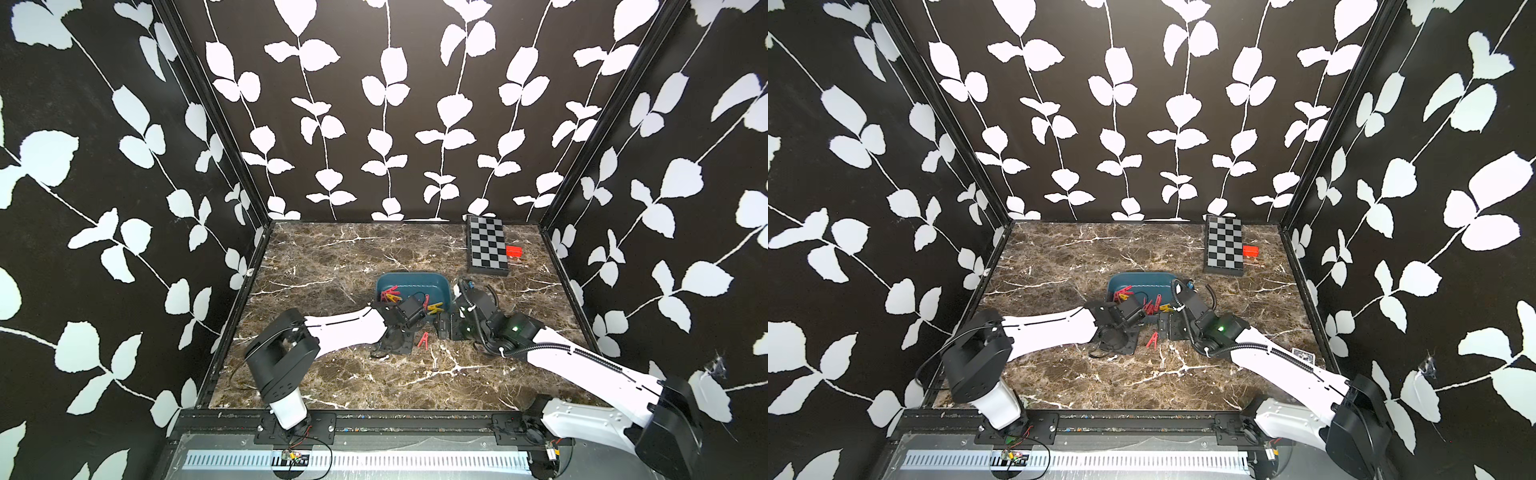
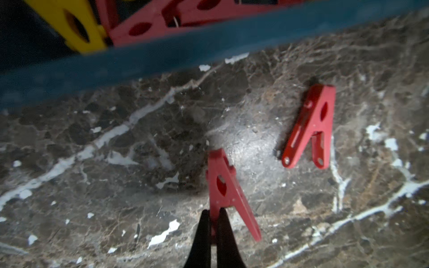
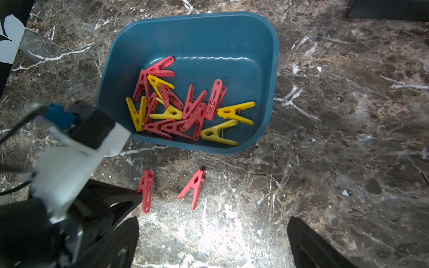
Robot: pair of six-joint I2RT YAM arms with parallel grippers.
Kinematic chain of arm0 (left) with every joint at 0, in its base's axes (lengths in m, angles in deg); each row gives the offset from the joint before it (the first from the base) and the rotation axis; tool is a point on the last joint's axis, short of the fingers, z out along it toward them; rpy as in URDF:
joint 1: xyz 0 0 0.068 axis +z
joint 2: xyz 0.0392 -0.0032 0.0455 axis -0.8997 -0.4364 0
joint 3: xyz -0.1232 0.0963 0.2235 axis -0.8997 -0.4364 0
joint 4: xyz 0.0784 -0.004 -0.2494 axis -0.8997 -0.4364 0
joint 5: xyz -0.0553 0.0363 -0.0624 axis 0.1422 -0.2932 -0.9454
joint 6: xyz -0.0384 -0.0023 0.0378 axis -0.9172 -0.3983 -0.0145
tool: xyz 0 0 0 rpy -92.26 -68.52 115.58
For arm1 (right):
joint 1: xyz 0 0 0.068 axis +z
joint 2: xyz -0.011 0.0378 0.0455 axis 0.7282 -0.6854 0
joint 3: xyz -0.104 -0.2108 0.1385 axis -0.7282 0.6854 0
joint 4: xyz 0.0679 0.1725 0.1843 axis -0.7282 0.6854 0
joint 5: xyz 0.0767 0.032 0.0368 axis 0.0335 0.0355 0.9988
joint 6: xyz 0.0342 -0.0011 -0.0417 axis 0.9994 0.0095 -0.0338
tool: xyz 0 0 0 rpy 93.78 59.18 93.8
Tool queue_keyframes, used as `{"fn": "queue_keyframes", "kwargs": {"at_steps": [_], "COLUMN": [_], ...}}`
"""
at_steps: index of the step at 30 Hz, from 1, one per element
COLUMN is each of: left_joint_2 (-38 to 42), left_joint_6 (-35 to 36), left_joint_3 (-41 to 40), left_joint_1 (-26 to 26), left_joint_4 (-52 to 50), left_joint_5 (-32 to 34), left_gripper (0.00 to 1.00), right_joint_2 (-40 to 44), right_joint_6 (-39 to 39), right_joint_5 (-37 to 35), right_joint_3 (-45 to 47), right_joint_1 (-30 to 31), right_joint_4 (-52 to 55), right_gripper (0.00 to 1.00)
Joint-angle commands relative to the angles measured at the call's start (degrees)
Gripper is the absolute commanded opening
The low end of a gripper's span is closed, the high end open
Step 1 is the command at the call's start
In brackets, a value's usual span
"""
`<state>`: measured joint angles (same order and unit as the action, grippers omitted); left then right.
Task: Take the clothespins out of the storage box
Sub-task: Place the clothespin at the center of the board.
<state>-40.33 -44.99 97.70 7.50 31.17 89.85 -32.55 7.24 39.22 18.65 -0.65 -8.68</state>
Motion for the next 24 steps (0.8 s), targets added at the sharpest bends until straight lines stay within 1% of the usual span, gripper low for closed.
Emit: {"fn": "queue_keyframes", "kwargs": {"at_steps": [1, 7, 14, 19, 21, 24], "left_joint_2": [-1.38, -4.53, -5.66, -5.71, -5.69, -5.29], "left_joint_6": [-0.44, -0.23, -0.52, -0.9, -0.86, -0.75], "left_joint_3": [2.51, 4.17, 5.05, 5.15, 5.27, 5.32], "left_joint_1": [-0.62, -1.02, -1.48, -1.56, -1.56, -1.56], "left_joint_4": [0.75, 0.84, -0.28, -0.58, -0.88, -1.45], "left_joint_5": [1.04, 1.07, 2.14, 2.6, 2.87, 3.21], "left_gripper": [0.0, 0.0, 0.0, 0.06, 0.15, 0.18], "right_joint_2": [1.86, 2.82, 2.75, 2.58, 2.67, 2.62], "right_joint_6": [0.05, 0.4, 0.66, 0.66, 0.66, 0.66], "right_joint_5": [-1.51, -1.76, -1.35, -1.16, -1.15, -1.2], "right_joint_3": [0.72, 1.7, 2.24, 2.45, 2.4, 2.4], "right_joint_1": [-0.1, -0.16, -0.29, -0.34, -0.28, -0.28], "right_joint_4": [1.21, 1.45, 1.06, 0.92, 0.87, 0.67], "right_gripper": [0.99, 0.99, 0.99, 0.99, 0.99, 0.99]}}
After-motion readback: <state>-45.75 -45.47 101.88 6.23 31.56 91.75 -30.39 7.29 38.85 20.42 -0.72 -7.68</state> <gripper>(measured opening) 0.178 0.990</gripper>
